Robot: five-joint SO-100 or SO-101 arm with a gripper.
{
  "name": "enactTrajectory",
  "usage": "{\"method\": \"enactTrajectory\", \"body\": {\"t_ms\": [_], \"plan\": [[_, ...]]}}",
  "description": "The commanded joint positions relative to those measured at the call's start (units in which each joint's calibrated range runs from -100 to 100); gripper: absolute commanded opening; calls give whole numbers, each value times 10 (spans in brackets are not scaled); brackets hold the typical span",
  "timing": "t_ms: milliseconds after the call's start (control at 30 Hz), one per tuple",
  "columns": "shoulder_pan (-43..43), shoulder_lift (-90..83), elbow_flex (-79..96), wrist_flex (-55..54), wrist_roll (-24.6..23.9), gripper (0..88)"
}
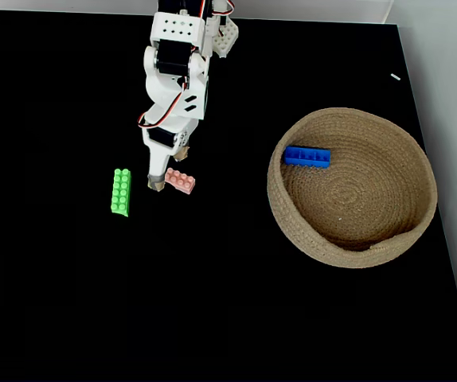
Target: Place the lego blocks in the tray
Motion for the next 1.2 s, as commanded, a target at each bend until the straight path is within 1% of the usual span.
{"method": "enactTrajectory", "body": {"t_ms": [0,267,467,733,833,867,1100,1167], "plan": [[8,-2,3,-13,8,240],[14,13,9,-47,7,256],[10,26,11,-65,8,234],[-5,17,53,-103,17,153],[-7,8,75,-122,16,51],[-7,4,80,-122,16,4],[-18,-13,91,-128,23,4],[-26,-20,70,-101,21,4]]}}
